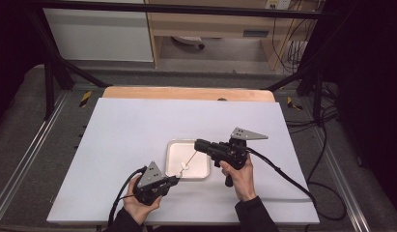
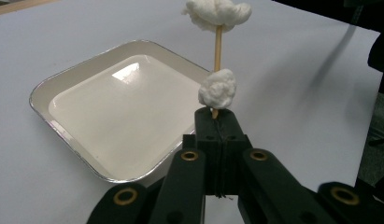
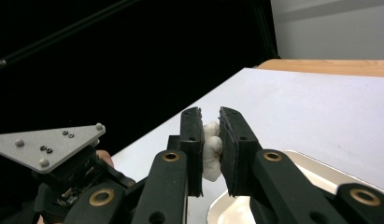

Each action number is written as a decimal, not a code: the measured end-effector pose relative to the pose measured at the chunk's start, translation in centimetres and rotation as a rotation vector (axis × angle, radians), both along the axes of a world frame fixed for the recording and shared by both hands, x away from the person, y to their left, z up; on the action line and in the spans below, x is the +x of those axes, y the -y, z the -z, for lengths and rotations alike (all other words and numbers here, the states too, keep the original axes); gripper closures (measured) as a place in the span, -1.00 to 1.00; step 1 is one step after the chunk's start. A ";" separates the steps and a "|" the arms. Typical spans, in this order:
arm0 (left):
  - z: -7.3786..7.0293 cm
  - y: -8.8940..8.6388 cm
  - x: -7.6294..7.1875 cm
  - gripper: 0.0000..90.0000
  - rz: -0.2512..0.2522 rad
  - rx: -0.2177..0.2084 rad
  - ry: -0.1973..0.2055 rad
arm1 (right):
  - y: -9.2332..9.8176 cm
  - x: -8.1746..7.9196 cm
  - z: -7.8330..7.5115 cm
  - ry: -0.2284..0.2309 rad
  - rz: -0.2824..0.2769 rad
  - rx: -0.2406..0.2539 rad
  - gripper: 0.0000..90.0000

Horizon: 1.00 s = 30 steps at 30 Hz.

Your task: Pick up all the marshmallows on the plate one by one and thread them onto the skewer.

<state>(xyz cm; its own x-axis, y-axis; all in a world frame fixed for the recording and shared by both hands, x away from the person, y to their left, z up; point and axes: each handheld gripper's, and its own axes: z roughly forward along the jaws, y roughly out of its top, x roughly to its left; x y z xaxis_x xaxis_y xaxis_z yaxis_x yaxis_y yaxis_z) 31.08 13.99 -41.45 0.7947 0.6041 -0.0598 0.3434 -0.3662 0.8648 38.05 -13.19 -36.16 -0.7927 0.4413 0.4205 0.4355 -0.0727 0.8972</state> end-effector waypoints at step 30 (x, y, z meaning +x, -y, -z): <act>0.4 0.5 -0.2 0.99 -0.047 -0.030 0.006 | -1.5 -0.7 1.4 -0.008 0.029 0.090 0.81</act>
